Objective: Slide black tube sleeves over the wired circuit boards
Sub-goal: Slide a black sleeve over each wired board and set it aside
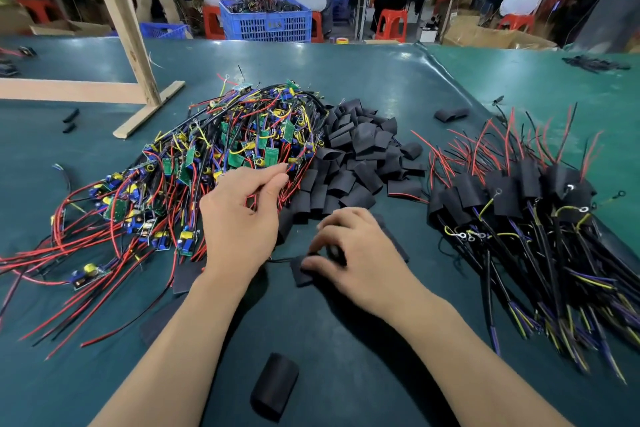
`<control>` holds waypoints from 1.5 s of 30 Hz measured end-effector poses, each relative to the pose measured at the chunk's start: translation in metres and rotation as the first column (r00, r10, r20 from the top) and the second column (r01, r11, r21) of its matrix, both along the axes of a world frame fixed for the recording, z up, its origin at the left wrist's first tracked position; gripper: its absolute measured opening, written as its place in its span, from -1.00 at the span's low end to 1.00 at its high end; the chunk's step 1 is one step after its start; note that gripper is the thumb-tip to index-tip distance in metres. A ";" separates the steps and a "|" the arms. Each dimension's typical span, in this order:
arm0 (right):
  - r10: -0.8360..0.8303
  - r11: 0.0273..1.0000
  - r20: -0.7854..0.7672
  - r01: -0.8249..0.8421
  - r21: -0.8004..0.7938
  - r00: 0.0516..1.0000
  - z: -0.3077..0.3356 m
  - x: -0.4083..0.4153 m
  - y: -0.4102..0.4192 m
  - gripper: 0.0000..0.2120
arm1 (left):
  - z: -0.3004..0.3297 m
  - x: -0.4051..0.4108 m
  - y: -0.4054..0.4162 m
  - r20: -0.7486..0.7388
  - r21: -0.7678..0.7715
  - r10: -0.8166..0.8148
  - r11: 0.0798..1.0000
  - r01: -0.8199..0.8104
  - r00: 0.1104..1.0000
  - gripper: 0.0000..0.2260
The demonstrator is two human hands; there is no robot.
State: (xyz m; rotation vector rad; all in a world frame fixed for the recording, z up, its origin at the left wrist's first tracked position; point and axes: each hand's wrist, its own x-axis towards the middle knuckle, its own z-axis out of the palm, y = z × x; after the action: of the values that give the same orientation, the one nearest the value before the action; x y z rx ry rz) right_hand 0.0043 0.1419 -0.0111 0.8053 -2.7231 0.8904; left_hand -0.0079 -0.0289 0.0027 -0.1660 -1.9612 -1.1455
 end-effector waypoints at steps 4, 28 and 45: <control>-0.235 0.923 0.000 0.223 -0.315 0.972 0.009 -0.007 0.009 -0.69 | 0.001 0.011 0.013 -0.158 -0.207 -0.253 0.954 0.218 0.955 -0.81; 0.158 -0.073 0.304 0.318 -0.945 0.940 0.043 -0.022 0.047 -0.79 | -0.009 0.010 0.015 0.422 -0.431 -0.359 0.728 0.533 0.832 -0.67; 0.016 -0.099 0.297 0.297 -0.950 0.955 0.055 -0.019 0.058 -0.87 | -0.004 0.009 0.005 0.460 -0.475 -0.236 0.750 0.461 0.856 -0.72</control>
State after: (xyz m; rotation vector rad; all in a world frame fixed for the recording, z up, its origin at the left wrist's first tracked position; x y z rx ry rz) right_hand -0.0143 0.1998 0.0440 -0.0289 -1.1899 2.4962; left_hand 0.0013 -0.0239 -0.0016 -0.7209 -2.6718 -0.8059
